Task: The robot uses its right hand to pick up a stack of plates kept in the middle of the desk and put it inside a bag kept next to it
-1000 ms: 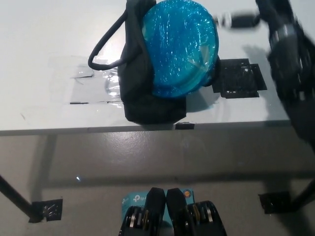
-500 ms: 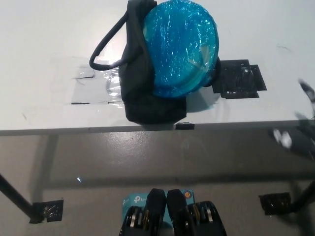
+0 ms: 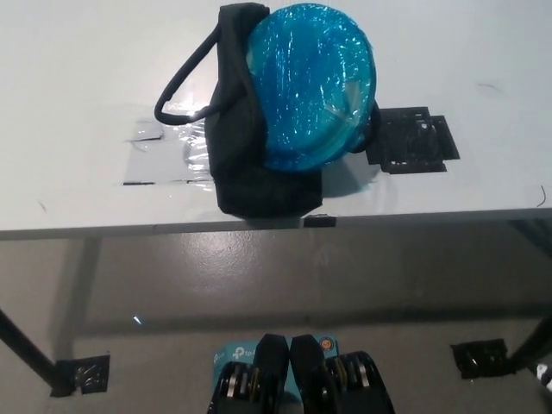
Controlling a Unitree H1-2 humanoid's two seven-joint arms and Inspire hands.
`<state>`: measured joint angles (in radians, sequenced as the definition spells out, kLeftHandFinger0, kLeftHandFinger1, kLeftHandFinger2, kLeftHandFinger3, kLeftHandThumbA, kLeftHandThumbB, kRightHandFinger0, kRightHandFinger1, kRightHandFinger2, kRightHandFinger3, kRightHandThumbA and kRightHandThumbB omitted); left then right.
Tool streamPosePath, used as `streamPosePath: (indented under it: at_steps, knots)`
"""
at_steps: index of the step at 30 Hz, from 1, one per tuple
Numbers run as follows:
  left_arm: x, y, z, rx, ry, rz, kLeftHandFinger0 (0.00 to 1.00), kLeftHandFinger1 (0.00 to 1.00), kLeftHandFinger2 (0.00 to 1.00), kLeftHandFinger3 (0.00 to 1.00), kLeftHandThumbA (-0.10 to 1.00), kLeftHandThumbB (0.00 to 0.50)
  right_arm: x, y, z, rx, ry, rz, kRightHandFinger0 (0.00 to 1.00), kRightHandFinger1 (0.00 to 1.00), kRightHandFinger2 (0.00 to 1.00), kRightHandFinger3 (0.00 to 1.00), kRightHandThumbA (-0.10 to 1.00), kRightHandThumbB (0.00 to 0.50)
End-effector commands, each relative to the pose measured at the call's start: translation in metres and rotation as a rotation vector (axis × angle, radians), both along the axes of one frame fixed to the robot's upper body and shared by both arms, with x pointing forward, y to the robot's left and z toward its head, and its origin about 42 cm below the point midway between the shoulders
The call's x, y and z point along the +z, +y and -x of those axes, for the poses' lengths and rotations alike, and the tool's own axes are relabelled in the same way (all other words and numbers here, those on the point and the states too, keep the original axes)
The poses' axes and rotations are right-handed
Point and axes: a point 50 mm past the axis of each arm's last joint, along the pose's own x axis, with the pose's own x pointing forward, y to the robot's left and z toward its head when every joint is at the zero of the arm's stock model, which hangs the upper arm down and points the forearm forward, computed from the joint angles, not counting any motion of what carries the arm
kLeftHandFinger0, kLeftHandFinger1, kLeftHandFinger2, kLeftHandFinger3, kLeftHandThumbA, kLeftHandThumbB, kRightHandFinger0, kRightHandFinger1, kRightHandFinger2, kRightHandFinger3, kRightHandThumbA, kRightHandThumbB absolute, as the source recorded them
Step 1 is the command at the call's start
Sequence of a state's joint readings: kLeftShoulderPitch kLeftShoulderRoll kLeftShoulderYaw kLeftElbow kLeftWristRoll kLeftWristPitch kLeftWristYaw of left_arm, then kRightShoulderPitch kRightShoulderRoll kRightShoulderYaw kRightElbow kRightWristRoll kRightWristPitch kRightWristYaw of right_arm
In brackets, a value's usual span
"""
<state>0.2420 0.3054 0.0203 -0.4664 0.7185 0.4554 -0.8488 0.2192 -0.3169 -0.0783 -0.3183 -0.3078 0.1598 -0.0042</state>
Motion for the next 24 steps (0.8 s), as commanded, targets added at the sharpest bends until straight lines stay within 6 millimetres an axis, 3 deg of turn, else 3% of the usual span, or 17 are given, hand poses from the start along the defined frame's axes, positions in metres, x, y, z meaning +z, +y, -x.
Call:
streamPosePath:
  at_steps: [1,2,3,4,6,7,9,10,11,12,14,15,16,19,21,22,24]
  knots:
    - [0.004,0.015,0.004,0.047,-0.035,-0.023,0.75,0.81,0.87,0.94,-0.1,0.0,-0.058,-0.022,0.02,-0.049,-0.158,-0.068,0.93,1.0,1.0,1.0,0.77,0.216]
    - [0.004,0.015,0.005,0.054,-0.036,-0.017,0.75,0.8,0.86,0.93,-0.1,0.0,-0.081,-0.028,0.026,-0.096,-0.094,-0.117,0.95,1.0,1.0,1.0,0.78,0.253]
    - [0.004,0.016,0.005,0.056,-0.035,-0.014,0.74,0.8,0.85,0.93,-0.1,0.0,-0.09,-0.03,0.029,-0.115,-0.07,-0.138,0.97,1.0,1.0,1.0,0.78,0.271]
    - [0.004,0.016,0.006,0.057,-0.034,-0.014,0.74,0.8,0.85,0.93,-0.1,0.0,-0.094,-0.033,0.031,-0.108,-0.054,-0.157,0.97,1.0,1.0,1.0,0.76,0.249]
    - [0.004,0.017,0.005,0.059,-0.036,-0.015,0.74,0.79,0.85,0.93,-0.1,0.0,-0.094,-0.033,0.029,-0.108,-0.072,-0.201,0.89,0.98,1.0,1.0,0.77,0.226]
    - [0.006,0.018,0.003,0.06,-0.046,-0.021,0.74,0.78,0.83,0.91,-0.1,0.0,-0.09,-0.032,0.022,-0.114,-0.107,-0.209,0.77,0.87,0.96,1.0,0.75,0.2]
    - [0.005,0.017,0.004,0.062,-0.047,-0.022,0.74,0.78,0.82,0.91,-0.1,0.0,-0.09,-0.034,0.024,-0.118,-0.116,-0.217,0.63,0.77,0.92,1.0,0.78,0.216]
    - [0.005,0.017,0.004,0.069,-0.045,-0.006,0.74,0.79,0.83,0.9,-0.1,0.0,-0.092,-0.032,0.024,-0.129,-0.099,-0.245,0.56,0.68,0.87,1.0,0.83,0.259]
    - [0.006,0.019,0.006,0.078,-0.046,-0.001,0.73,0.78,0.82,0.89,-0.1,0.0,-0.094,-0.029,0.024,-0.126,-0.092,-0.259,0.6,0.7,0.87,1.0,0.84,0.262]
    - [0.006,0.019,0.006,0.077,-0.055,0.002,0.72,0.77,0.81,0.88,-0.1,0.0,-0.094,-0.028,0.024,-0.128,-0.097,-0.27,0.57,0.66,0.83,1.0,0.81,0.25]
    - [0.005,0.022,0.009,0.101,-0.088,0.041,0.71,0.75,0.79,0.88,-0.1,0.002,-0.095,-0.025,0.024,-0.124,-0.102,-0.282,0.59,0.66,0.81,1.0,0.82,0.254]
    - [0.005,0.022,0.009,0.108,-0.114,0.044,0.68,0.73,0.77,0.87,-0.1,0.006,-0.094,-0.024,0.022,-0.121,-0.111,-0.281,0.56,0.62,0.78,1.0,0.83,0.272]
    - [0.005,0.024,0.01,0.124,-0.14,0.054,0.66,0.71,0.76,0.85,-0.1,0.015,-0.095,-0.022,0.022,-0.118,-0.117,-0.276,0.48,0.57,0.74,1.0,0.82,0.26]
    - [0.005,0.027,0.012,0.126,-0.155,0.051,0.66,0.71,0.75,0.85,-0.1,0.005,-0.097,-0.02,0.024,-0.107,-0.118,-0.274,0.4,0.49,0.72,1.0,0.75,0.236]
    - [0.007,0.027,0.01,0.126,-0.163,0.052,0.66,0.72,0.77,0.86,-0.1,0.0,-0.095,-0.019,0.021,-0.089,-0.133,-0.262,0.36,0.45,0.7,1.0,0.73,0.214]
    - [0.007,0.028,0.006,0.122,-0.166,0.051,0.66,0.72,0.77,0.86,-0.1,0.006,-0.09,-0.017,0.016,-0.088,-0.137,-0.257,0.39,0.49,0.69,1.0,0.74,0.227]
    - [0.011,0.029,0.002,0.138,-0.167,0.054,0.66,0.71,0.77,0.86,-0.1,0.005,-0.087,-0.016,0.009,-0.083,-0.16,-0.263,0.34,0.45,0.67,1.0,0.74,0.233]
